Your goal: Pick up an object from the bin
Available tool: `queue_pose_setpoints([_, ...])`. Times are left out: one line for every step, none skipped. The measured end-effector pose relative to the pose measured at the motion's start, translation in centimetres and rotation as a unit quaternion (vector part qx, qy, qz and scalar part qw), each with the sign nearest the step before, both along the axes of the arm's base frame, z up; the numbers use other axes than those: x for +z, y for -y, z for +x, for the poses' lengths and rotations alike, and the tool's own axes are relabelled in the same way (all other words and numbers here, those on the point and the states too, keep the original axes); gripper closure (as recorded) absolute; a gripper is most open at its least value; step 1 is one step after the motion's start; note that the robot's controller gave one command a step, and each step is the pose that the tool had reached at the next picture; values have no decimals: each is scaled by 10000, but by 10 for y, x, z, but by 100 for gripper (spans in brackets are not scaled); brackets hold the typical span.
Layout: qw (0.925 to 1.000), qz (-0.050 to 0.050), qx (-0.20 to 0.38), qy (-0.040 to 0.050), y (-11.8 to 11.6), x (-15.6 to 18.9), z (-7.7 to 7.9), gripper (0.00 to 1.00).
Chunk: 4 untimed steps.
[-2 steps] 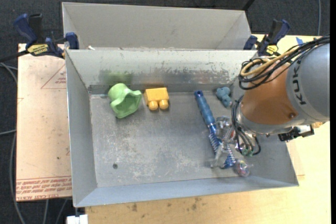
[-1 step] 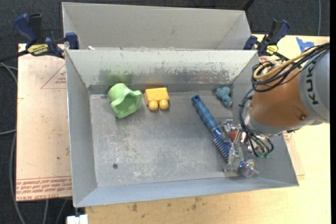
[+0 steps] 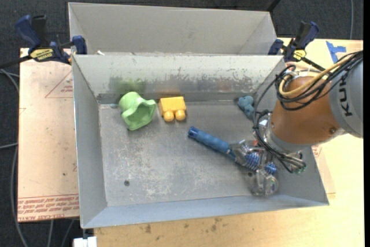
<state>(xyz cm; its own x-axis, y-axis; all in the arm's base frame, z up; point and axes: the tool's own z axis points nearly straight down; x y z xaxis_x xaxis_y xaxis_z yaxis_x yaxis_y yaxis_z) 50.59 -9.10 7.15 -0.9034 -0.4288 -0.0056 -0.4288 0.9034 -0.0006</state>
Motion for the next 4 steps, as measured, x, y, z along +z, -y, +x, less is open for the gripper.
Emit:
queue_pose_setpoints([9999,9,-101,12,23,11,66,0])
queue_pose_setpoints([9706,9,-2406,-10,23,4,140,0])
queue_pose_setpoints([9703,8,-2419,-26,24,4,139,100])
queue_pose_setpoints([9747,5,-2236,23,-4,166,120,100])
